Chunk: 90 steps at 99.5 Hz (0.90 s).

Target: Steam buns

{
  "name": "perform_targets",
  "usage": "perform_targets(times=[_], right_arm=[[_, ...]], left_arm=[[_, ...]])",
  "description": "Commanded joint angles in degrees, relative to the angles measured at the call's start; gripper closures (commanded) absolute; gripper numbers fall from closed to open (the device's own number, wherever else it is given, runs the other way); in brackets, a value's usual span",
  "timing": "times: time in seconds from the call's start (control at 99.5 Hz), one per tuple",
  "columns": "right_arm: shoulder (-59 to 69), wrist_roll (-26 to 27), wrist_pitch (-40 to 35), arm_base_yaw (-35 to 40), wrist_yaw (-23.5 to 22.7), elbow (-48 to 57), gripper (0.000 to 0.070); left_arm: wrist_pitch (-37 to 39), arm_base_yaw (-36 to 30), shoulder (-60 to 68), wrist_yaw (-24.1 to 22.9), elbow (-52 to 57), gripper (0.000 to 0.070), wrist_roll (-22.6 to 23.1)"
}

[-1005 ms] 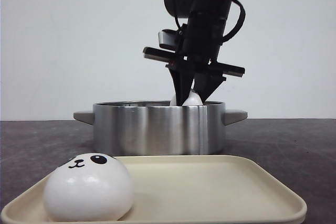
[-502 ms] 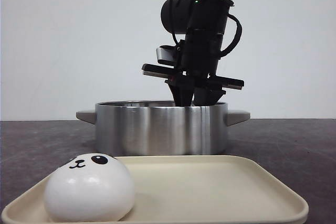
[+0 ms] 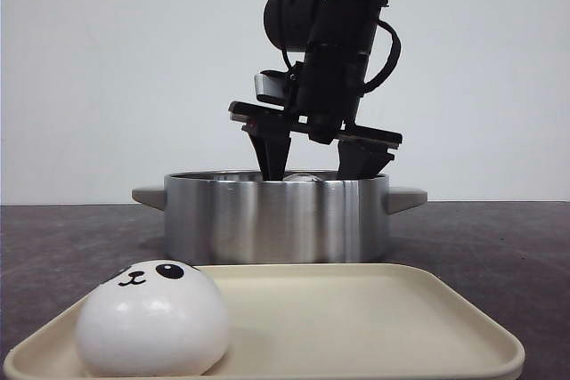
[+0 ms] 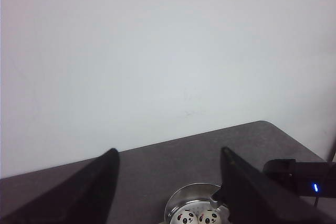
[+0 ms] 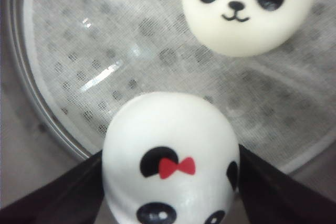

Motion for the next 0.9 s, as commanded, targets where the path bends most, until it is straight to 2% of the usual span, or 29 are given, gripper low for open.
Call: perform_targets(times=[0.0,0.141,0.261,0.533,0.804,0.894], right_arm=[[1.11,-0.02,0.11,0.20,0.15,2.84,0.0229],[1.11,-0.07,-0.44,0.20,0.17,7.17,0.0223],[1.11,-0.11,-1.46,0.17,0.66,9.73,0.0149],[1.14,-1.75,-6.05,0.04,6.10,9.84,0.0149],[1.11,-1.79,-5.03,-0.42,5.99,9.84,0.0149],[0.48,-1.92,-4.66,-0.42,5.49,9.86,0.0150]], left_arm=[[-3.13,-0.42,0.44,0.09,1.44,0.0357,-0.72],[-3.13,-0.42,0.42,0.09,1.44,0.0357,-1.14],[-3.13,-0.42,0.42,0.09,1.44,0.0357,-1.14],[-3.13,-0.42,0.39,0.09,1.44,0.0357,-1.14],[-3.13,-0.42,0.39,0.09,1.44,0.0357,-1.18],[-3.13,-0.42,0.42,0.90,1.20,0.0357,-2.73]])
